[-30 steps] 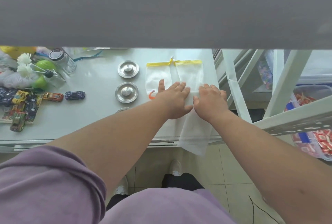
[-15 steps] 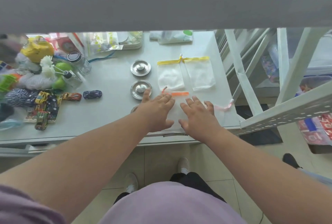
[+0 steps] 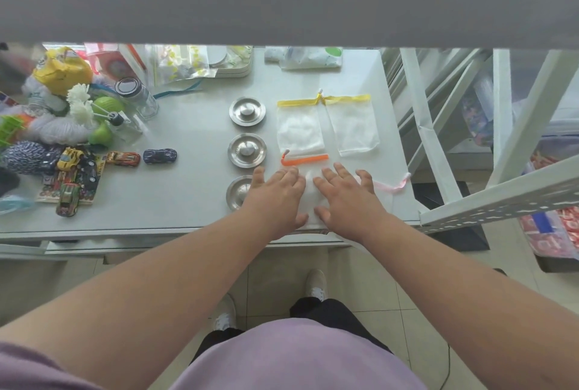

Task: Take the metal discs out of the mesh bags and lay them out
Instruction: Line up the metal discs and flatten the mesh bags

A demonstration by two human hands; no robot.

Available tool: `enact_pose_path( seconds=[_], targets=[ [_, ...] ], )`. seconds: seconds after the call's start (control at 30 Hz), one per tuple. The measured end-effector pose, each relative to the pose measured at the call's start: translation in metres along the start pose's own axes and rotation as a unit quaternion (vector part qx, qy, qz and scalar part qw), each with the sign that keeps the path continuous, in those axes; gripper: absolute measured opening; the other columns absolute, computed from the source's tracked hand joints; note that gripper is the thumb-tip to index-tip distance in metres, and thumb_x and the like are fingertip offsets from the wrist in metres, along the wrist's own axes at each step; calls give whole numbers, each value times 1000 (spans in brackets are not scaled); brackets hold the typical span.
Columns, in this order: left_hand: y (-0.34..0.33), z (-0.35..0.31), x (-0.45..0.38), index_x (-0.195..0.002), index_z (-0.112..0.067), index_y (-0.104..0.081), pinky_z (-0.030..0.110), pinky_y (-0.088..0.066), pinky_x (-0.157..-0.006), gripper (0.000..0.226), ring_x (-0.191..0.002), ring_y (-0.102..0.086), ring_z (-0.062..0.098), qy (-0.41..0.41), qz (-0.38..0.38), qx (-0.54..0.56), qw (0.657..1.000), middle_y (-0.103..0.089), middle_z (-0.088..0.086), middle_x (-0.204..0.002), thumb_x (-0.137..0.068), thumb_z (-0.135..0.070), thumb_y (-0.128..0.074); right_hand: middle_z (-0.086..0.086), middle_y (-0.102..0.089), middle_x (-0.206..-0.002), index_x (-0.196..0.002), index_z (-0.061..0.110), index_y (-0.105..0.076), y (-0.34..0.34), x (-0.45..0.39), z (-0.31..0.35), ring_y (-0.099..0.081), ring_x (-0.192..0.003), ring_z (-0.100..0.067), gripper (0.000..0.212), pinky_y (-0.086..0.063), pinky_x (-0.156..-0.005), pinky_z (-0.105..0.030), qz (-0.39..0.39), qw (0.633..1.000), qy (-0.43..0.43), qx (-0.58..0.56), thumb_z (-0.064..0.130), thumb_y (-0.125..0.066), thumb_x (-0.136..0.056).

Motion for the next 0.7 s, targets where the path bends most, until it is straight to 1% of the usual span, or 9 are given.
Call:
enact_pose_path(
  seconds=[0.17,0.27,0.33,0.4,0.47,0.5,0.53,0.6,0.7],
  targets=[
    [0,4,2,-168,-20,-22,65,-9,-125,86,-163,-18,19,-2,1,-9,1000,-16,4,-178,-100,-66,-45,-1,-22,-174,-162,27,-28,1,1,3,-8,-162,-22,70,-5,-125,-56,-8,1000,2,-15,51,-47,-99],
    [5,2,1,-166,-18,-24,65,-10,-124,85,-161,-23,21,-5,-16,-27,999,-21,6,-177,-100,-66,-45,-4,-29,-172,-159,25,-35,9,7,0,-16,-161,-23,66,-11,-124,-55,-41,998,-9,-40,49,-51,-99],
    [12,-8,-1,-164,-15,-27,65,-10,-123,83,-159,-27,23,-17,-41,-41,998,-27,9,-174,-100,-64,-45,-7,-40,-166,-152,20,-47,18,21,-15,-29,-157,-27,61,-22,-121,-54,-94,991,-55,-74,45,-56,-97],
    [19,-25,-5,-163,-14,-29,65,-10,-123,81,-158,-29,23,-40,-65,-38,996,-31,9,-172,-100,-61,-47,-11,-47,-161,-146,14,-52,17,42,-42,-37,-152,-31,58,-31,-116,-55,-122,977,-139,-102,41,-58,-95],
    [20,-47,-10,-163,-15,-29,65,-9,-124,79,-159,-27,23,-78,-65,-24,995,-29,7,-173,-100,-59,-49,-15,-43,-163,-148,12,-50,0,60,-67,-35,-152,-34,59,-31,-117,-55,-94,965,-213,-124,38,-56,-96],
    [18,-59,-14,-164,-17,-28,65,-10,-125,79,-161,-24,22,-99,-57,-19,993,-26,6,-175,-100,-59,-49,-15,-38,-166,-151,12,-46,-10,66,-74,-31,-154,-34,60,-30,-118,-54,-72,962,-232,-127,38,-54,-97],
    [15,-71,-17,-166,-19,-26,65,-10,-125,80,-163,-21,21,-116,-46,-18,992,-22,5,-177,-100,-59,-49,-15,-33,-169,-154,13,-42,-17,69,-78,-26,-156,-33,61,-27,-120,-53,-55,962,-235,-127,38,-53,-99],
    [8,-88,-24,-168,-20,-23,65,-9,-125,81,-165,-15,19,-133,-21,-24,991,-16,2,-179,-101,-59,-48,-13,-22,-173,-160,16,-33,-24,68,-79,-17,-160,-30,63,-22,-123,-52,-43,967,-215,-128,38,-49,-103],
    [2,-98,-33,-168,-19,-22,65,-7,-126,82,-165,-12,19,-126,-6,-31,992,-15,2,-180,-101,-59,-47,-10,-18,-175,-163,17,-27,-23,58,-83,-12,-161,-28,65,-19,-125,-51,-49,976,-177,-113,33,-47,-104]
  ],
)
Point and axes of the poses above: each hand's wrist, its own x-axis away from the middle knuckle, its own y-axis out of the back of the hand, z = x × y, the point moved 10 cm from there along -x, towards the middle knuckle
